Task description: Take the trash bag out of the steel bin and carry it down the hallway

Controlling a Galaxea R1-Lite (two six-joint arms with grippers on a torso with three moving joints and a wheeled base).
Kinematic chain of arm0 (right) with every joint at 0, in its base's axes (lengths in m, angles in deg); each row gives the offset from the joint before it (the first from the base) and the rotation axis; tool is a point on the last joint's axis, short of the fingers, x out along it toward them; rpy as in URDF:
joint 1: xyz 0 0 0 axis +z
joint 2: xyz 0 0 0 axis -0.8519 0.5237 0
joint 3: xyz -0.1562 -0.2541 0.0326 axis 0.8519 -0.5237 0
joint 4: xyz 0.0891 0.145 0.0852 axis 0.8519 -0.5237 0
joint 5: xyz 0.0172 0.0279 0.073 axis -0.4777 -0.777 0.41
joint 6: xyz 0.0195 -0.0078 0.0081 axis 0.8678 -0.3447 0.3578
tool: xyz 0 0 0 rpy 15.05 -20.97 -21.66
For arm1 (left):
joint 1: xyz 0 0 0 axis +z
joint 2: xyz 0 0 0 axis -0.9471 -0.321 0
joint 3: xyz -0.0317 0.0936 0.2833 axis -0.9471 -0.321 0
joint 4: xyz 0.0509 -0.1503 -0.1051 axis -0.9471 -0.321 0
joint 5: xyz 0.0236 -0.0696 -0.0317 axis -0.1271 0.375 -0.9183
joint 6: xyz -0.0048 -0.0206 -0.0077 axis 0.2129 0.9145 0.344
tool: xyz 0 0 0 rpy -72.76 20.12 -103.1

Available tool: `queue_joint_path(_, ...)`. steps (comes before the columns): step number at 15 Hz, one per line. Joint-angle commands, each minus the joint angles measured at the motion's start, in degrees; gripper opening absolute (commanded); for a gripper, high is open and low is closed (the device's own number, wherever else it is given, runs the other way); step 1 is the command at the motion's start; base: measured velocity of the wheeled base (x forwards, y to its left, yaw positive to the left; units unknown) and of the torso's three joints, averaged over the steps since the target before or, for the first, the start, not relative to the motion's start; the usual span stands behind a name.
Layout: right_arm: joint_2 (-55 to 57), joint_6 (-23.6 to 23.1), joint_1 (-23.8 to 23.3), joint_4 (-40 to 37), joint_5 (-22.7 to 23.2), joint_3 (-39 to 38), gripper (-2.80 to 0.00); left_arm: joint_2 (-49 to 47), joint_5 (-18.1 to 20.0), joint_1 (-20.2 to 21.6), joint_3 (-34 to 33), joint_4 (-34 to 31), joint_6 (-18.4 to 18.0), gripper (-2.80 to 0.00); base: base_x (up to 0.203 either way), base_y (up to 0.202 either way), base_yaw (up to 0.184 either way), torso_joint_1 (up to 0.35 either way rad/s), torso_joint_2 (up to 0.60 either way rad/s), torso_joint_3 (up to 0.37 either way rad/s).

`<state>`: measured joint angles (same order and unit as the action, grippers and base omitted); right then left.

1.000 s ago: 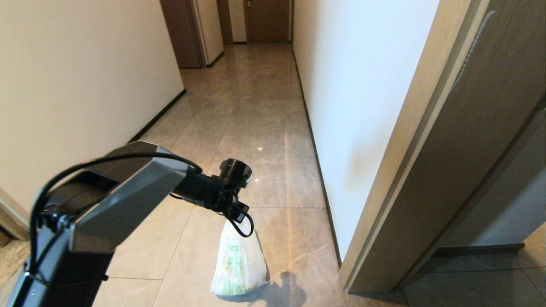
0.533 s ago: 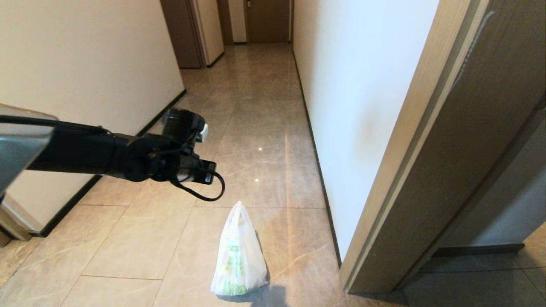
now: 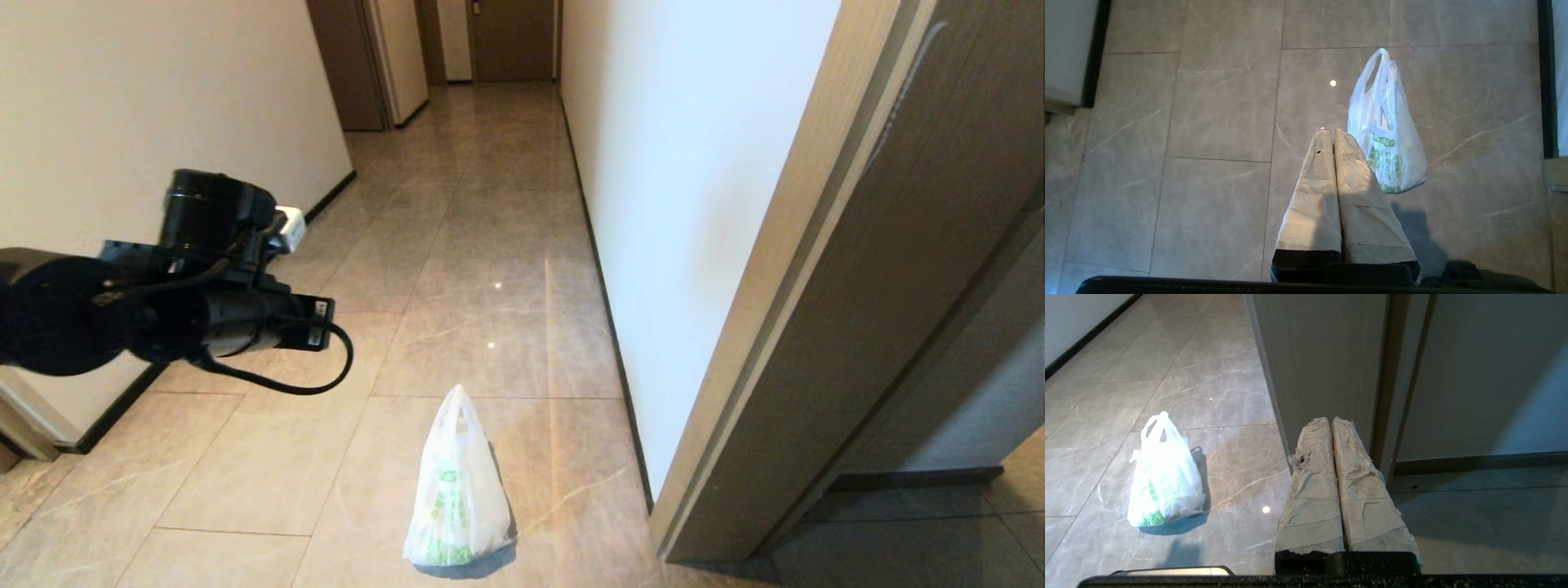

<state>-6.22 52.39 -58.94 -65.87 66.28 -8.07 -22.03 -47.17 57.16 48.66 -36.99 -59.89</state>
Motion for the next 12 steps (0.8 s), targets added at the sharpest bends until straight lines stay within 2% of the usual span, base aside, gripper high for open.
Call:
queue_joint_path(1,-0.11,0.03,0.00,-0.04,0.01,0.00,-2.80,10.43,0.26,1.46,-5.14,-0.42,0.05,-2.80,0.000,0.000,0.000,0.000,0.00,0.000)
queue_joint_path(3,-0.11,0.03,0.00,-0.04,0.01,0.00,-2.80,12.73,1.49,2.34,-7.89,-1.04,0.24,-2.80,0.000,0.000,0.000,0.000,0.00,0.000)
queue_joint_path(12,-0.11,0.03,0.00,0.05,0.01,0.00,-2.80,19.41,1.58,2.59,-12.05,-2.64,0.50,-2.80,0.000,0.000,0.000,0.000,0.00,0.000)
